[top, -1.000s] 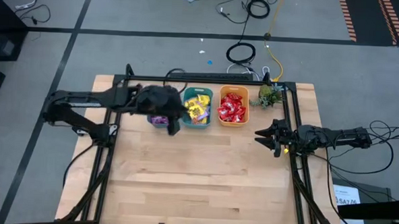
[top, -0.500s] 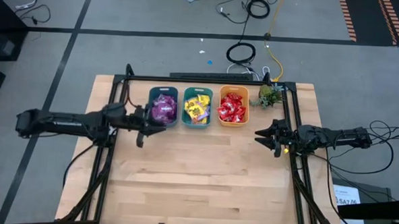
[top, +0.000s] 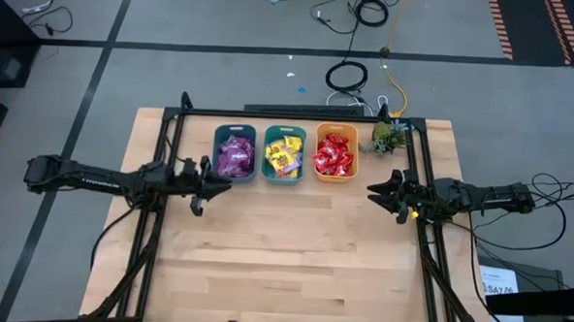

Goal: Sort candy
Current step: Return to Home Position

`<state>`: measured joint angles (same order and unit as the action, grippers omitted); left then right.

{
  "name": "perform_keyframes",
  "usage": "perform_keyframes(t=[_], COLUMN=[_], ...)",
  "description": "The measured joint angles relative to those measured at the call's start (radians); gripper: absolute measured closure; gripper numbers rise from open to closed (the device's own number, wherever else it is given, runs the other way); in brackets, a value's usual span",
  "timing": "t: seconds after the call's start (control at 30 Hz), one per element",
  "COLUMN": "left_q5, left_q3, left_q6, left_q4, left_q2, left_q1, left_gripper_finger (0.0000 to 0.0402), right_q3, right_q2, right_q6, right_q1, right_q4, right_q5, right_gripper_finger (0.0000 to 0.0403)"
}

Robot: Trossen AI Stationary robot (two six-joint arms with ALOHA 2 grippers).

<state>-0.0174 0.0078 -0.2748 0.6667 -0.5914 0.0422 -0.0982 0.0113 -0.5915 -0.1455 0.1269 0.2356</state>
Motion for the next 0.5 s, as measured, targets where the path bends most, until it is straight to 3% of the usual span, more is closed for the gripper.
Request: perform_keyframes(t=[0.13, 0.3, 0.5], left_q5=[-0.016, -0.126, -0.101], left_q3=[0.0, -0.001, -0.001], left_q6=[0.019, 0.0, 0.001], left_q4=[-0.059, -0.275, -0.502], left_q2=[0.085, 0.298, 0.589], left_q1=[-0.007, 0.033, 0.081], left_gripper_finger=[0.0317, 0.0317, 0.0317], right_q3=[0.0, 0.0, 0.0], right_q2=[0.0, 0.0, 0.0], right_q6=[0.0, 0.0, 0.0], right_q1=[0.0, 0.0, 0.0], right_q4=[-0.005, -0.004, -0.004], right_q5=[0.0, 0.0, -0.002], right_gripper_finger=[0.022, 0.022, 0.022])
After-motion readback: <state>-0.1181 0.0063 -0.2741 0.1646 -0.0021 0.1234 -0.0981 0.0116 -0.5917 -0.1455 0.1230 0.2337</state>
